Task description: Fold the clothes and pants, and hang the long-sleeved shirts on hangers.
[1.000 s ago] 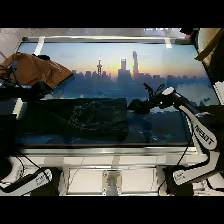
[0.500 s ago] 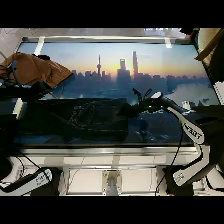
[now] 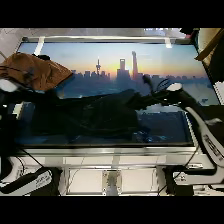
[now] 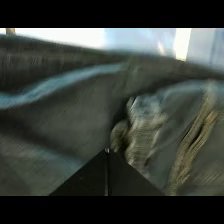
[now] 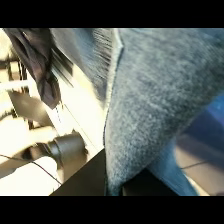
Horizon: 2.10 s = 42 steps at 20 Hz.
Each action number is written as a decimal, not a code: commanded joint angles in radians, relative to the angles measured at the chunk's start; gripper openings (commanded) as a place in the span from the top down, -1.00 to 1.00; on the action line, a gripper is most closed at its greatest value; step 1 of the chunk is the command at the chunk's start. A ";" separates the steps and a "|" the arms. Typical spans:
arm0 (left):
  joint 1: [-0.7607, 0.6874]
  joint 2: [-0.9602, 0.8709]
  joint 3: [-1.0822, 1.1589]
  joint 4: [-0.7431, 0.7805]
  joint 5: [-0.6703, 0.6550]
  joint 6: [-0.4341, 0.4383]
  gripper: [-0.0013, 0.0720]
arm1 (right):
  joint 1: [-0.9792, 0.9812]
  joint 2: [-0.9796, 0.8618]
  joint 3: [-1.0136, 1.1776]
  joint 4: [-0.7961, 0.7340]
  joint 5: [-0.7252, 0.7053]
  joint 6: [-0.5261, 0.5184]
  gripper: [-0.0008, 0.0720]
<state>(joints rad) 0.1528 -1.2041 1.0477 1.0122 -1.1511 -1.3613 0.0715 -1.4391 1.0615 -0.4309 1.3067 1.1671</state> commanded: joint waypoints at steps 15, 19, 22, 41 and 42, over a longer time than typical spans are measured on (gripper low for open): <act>-0.533 -0.266 -0.076 -0.123 0.483 0.001 0.91 | 0.146 0.074 0.423 -0.198 -0.156 0.521 0.87; -0.344 -0.109 -0.075 -0.123 0.240 0.108 0.91 | 0.260 -0.029 0.493 -0.230 -0.175 0.603 0.87; -0.158 0.076 -0.075 -0.121 0.115 0.175 0.91 | 0.386 -0.121 0.541 -0.229 -0.277 0.635 0.87; 0.127 0.387 -0.078 -0.002 0.035 0.172 0.90 | 0.573 -0.369 0.822 -0.248 -0.515 0.475 -0.45; 0.127 0.387 -0.078 -0.002 0.035 0.172 0.90 | 0.504 -0.342 0.821 -0.346 -0.393 0.472 -0.45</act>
<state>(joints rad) 0.2790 -0.8192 0.9699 1.0088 -1.1152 -1.1889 0.7044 -1.8297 1.8801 -0.6495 0.6594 1.7222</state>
